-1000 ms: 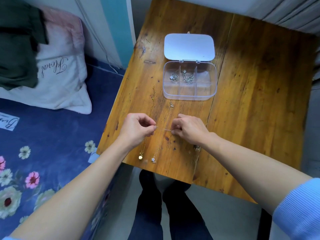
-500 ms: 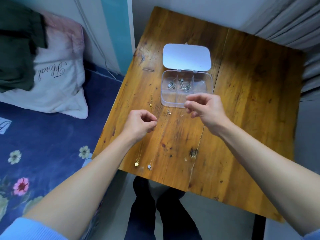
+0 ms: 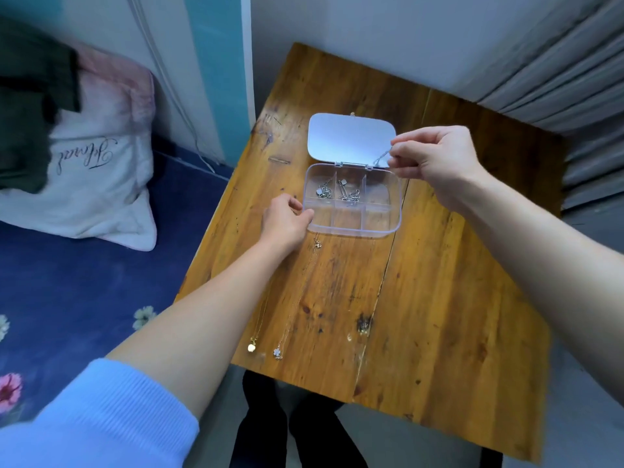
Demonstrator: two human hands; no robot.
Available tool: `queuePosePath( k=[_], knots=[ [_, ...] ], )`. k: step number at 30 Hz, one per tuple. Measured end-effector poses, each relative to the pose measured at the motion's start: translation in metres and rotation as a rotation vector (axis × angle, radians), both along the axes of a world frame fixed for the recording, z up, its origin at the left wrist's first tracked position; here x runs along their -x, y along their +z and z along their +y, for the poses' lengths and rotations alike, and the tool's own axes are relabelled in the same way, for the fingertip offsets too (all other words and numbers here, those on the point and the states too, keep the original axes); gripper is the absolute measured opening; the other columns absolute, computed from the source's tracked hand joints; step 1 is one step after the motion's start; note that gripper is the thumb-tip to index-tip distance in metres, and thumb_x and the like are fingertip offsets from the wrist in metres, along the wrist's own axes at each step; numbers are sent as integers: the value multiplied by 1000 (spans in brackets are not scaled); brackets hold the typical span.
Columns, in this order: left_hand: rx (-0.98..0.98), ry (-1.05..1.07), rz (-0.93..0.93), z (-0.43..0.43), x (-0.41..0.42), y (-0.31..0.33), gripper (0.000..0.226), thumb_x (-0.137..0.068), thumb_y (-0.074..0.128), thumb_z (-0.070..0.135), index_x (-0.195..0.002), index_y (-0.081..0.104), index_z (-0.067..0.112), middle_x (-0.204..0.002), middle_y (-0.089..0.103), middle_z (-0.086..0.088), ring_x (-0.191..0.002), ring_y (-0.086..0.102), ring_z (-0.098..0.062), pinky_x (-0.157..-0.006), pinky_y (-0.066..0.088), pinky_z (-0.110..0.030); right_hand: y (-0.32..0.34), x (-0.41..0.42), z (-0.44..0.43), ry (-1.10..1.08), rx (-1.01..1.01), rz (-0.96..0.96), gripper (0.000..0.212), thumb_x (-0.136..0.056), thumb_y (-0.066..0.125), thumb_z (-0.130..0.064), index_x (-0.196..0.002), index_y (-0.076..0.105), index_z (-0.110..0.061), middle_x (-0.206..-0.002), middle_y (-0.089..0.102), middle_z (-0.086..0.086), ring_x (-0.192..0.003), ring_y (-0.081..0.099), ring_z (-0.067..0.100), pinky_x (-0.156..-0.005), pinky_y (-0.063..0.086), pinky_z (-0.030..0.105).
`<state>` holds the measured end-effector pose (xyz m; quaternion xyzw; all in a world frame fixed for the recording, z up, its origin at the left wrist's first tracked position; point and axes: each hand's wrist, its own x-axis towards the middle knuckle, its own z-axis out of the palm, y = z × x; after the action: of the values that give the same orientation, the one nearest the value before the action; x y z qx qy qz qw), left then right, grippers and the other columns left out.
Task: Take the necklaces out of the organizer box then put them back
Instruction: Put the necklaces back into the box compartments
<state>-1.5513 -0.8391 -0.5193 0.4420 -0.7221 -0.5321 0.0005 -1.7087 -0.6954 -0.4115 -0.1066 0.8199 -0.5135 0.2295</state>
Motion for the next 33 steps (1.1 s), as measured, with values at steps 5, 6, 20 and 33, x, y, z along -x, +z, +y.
queuePosePath(
  k=[5, 6, 20, 33],
  knots=[
    [-29, -2, -69, 2, 7, -12, 18, -88, 65, 20, -98, 51, 16, -94, 71, -19, -87, 70, -35, -83, 57, -45, -11, 18, 6, -100, -48, 17, 8, -88, 65, -5, -91, 72, -2, -86, 71, 18, -67, 73, 15, -58, 57, 21],
    [-42, 13, -68, 3, 7, -13, 16, -89, 64, 18, -96, 50, 16, -90, 71, -19, -79, 72, -33, -79, 59, -45, -13, 20, 7, -117, -43, 22, 8, -87, 65, -5, -90, 72, -3, -86, 71, 18, -67, 73, 15, -57, 56, 21],
    [-211, 50, -4, 1, 2, -8, 24, -93, 61, 9, -112, 50, 1, -83, 64, -24, -60, 62, -27, -59, 56, -38, -9, 21, 13, -243, 164, 173, 14, -82, 63, -6, -75, 72, -14, -70, 69, 8, -63, 70, 16, -56, 54, 23],
    [-215, 25, -11, -1, 2, -7, 23, -93, 61, 10, -113, 50, 2, -87, 68, -25, -62, 65, -25, -54, 56, -30, -27, 15, 16, -216, 50, 168, 21, -84, 61, -7, -70, 70, -21, -71, 68, 7, -69, 70, 19, -60, 57, 25]
  ],
)
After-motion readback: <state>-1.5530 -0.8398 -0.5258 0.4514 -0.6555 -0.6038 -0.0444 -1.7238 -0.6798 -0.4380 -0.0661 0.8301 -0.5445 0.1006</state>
